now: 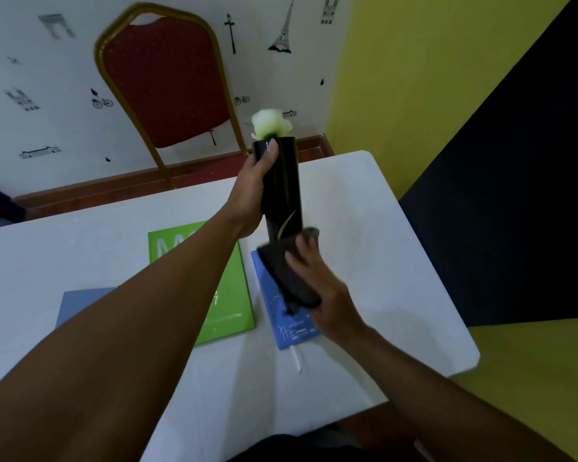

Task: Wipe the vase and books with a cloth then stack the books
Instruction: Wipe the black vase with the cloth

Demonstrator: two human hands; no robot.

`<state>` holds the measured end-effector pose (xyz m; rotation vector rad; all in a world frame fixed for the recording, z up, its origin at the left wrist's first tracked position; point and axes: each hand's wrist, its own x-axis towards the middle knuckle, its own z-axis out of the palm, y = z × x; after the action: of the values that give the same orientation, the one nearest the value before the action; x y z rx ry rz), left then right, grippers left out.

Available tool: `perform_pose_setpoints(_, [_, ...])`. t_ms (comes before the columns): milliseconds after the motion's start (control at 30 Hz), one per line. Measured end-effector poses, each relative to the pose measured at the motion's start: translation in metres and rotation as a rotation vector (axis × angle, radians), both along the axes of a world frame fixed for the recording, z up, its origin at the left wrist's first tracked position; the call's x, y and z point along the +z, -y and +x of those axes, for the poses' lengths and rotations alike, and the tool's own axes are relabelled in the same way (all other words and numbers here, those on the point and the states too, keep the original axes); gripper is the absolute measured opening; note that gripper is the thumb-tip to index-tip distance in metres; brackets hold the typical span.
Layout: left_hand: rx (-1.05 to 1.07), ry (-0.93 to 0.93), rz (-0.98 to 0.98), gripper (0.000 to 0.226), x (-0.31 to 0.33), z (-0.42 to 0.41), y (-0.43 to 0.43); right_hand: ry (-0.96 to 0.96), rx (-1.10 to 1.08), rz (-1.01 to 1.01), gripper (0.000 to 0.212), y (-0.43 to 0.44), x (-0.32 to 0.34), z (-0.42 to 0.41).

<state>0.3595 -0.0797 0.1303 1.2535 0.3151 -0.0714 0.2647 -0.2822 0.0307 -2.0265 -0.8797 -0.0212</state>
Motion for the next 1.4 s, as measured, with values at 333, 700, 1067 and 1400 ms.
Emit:
perform_pose_setpoints(333, [-0.129,-0.036,0.002,0.064,-0.01,-0.002,0.019,-0.255,-0.275,0.297,0.077,-0.026,0.042,0.06])
perform_pose_setpoints(700, [-0.003,-0.039,0.123,0.062,-0.002,0.01,0.038,-0.147,-0.241,0.27,0.08,-0.015,0.044,0.058])
perform_pose_setpoints(1067, [-0.123,-0.04,0.195,0.066,-0.014,0.005,0.047,-0.167,-0.382,0.301,0.077,-0.013,0.031,0.021])
perform_pose_setpoints(1400, [-0.134,-0.019,0.131,0.068,-0.007,0.002,0.047,-0.277,-0.392,0.394,0.087,-0.015,0.061,0.064])
